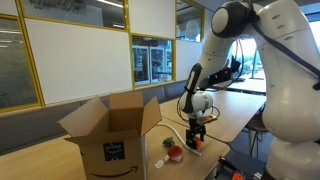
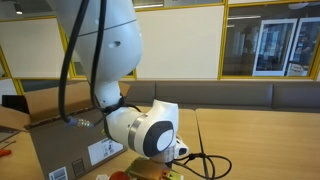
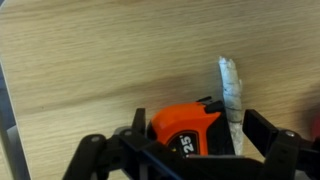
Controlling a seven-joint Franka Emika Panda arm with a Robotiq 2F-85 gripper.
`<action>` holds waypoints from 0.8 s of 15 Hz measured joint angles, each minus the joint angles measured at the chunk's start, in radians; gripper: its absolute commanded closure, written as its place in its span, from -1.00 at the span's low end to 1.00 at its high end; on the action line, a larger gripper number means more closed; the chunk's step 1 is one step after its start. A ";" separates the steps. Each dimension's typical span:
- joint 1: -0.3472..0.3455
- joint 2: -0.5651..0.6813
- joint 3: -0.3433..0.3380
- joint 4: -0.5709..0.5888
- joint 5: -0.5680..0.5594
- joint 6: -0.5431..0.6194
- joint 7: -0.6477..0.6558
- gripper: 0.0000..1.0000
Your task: Put the measuring tape, turnip plushie and the rope in the box respectively then move the box to the right, then put the black object in the box
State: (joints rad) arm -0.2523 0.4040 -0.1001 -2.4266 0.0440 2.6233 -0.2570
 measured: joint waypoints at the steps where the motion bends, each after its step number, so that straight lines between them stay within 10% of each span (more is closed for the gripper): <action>1: 0.000 0.004 0.000 0.001 -0.001 0.000 0.000 -1.00; 7: 0.003 0.025 -0.002 0.021 -0.015 0.002 0.001 -1.00; 8: 0.003 0.027 -0.002 0.026 -0.020 0.003 0.001 -0.50; 12: 0.004 0.030 -0.004 0.045 -0.036 0.005 0.001 -0.22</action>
State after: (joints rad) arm -0.2487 0.4344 -0.1045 -2.3813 0.0078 2.6287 -0.2557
